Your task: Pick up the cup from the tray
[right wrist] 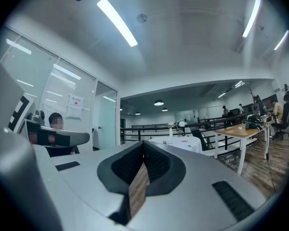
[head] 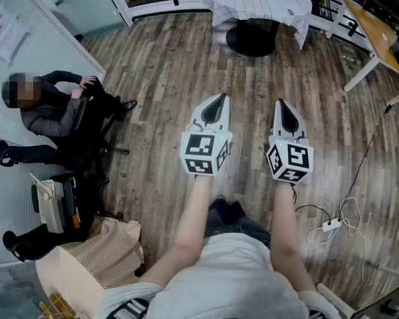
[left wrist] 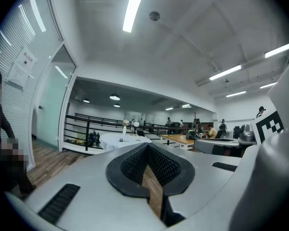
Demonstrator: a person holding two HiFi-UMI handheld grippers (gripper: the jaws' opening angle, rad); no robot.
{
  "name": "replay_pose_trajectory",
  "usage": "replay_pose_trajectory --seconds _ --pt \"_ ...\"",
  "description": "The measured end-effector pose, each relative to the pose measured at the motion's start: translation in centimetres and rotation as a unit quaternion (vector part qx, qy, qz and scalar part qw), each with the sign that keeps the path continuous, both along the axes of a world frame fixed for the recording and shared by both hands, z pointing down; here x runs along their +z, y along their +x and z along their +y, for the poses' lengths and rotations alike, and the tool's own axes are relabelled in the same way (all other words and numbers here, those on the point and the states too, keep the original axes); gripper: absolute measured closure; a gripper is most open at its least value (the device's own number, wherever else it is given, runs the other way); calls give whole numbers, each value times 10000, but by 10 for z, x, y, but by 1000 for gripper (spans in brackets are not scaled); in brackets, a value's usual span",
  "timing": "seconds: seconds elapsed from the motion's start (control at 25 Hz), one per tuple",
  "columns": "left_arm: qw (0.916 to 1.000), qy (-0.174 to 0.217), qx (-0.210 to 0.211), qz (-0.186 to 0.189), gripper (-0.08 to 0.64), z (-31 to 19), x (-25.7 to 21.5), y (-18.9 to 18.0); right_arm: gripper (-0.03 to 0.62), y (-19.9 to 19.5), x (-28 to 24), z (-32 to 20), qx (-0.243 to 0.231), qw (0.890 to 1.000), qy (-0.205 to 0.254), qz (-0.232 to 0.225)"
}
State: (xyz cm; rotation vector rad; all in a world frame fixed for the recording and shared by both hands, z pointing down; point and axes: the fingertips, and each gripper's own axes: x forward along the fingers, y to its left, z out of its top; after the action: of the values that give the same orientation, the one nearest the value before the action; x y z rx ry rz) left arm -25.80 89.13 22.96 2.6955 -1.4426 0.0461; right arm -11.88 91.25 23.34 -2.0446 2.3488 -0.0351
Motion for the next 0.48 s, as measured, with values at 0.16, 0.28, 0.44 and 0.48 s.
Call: replay_pose_trajectory --seconds 0.16,0.28,0.44,0.48 --pt "10000 72 38 -18 555 -3 -6 6 584 0 -6 -3 -35 10000 60 46" --pt "9999 84 52 -28 555 -4 -8 9 584 1 -9 -5 -50 9999 86 52" --pt "9999 78 58 -46 555 -7 -7 17 584 8 -8 -7 -64 9999 100 19" --pt "9999 76 61 -51 555 -7 -6 19 584 10 -8 -8 -63 9999 104 22"
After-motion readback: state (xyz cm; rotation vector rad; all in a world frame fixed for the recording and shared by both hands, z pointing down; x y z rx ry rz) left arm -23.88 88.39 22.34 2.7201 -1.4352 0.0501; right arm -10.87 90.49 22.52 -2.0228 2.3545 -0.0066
